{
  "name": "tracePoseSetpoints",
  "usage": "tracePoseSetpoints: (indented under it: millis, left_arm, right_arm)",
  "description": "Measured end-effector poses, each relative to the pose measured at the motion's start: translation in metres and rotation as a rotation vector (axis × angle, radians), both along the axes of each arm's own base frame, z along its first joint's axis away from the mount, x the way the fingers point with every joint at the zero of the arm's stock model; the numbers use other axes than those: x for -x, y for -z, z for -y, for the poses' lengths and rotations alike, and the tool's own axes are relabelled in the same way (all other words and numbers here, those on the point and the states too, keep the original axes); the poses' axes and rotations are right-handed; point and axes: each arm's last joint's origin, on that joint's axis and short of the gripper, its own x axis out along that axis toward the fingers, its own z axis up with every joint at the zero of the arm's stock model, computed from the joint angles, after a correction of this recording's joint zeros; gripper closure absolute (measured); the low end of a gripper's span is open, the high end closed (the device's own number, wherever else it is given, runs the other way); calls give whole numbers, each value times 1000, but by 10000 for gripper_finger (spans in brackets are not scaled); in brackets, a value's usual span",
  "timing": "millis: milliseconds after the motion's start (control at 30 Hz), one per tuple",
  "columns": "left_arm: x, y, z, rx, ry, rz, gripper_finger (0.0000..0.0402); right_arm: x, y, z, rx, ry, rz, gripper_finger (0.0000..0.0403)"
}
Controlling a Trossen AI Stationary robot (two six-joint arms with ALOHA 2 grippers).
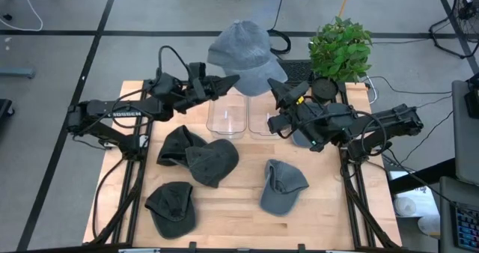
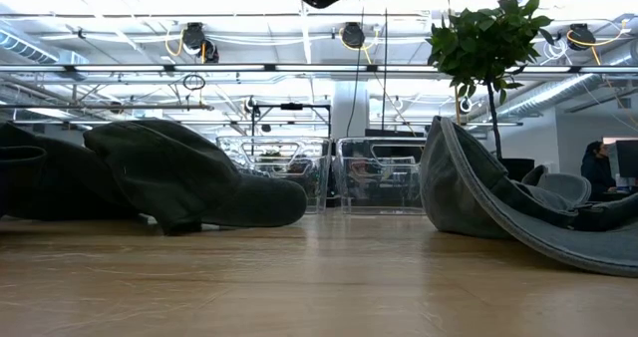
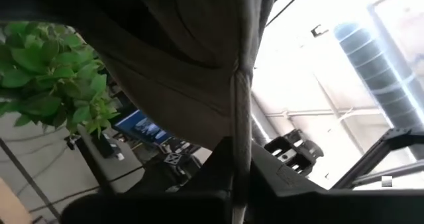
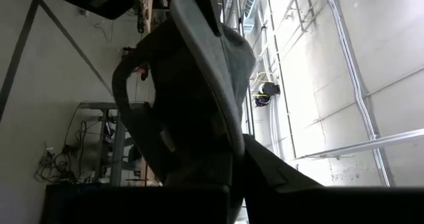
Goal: Pick & Place hat
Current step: Put the bottom gray cap into the left transparent bin
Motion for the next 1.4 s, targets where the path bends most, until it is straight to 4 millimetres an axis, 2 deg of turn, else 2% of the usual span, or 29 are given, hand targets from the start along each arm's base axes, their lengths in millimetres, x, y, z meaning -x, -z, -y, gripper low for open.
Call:
tracePoseSetpoints:
  millis: [300, 500, 600, 767, 967, 1200, 1400]
  left_arm:
    - [3, -6, 2, -79, 0, 56, 393]
    - [16, -16, 4, -137, -20, 65, 393]
    - [21, -19, 6, -217, -7, 54, 393]
    - [27, -18, 9, -313, 109, -24, 393]
    - [34, -13, 11, -373, 216, -139, 393]
    - [45, -13, 15, -527, 236, -200, 393]
    - [61, -8, 20, -670, 207, -318, 393]
  right_arm:
    - [1, 0, -3, -73, -15, 78, 374]
    - [4, 1, -17, -144, -67, 143, 357]
    - [7, 1, -28, -235, -123, 235, 346]
    - [13, 0, -43, -452, -161, 453, 332]
    - [22, 1, -61, -608, -181, 591, 312]
    - [29, -1, -72, -849, -261, 822, 276]
    - [33, 0, -83, -966, -341, 886, 266]
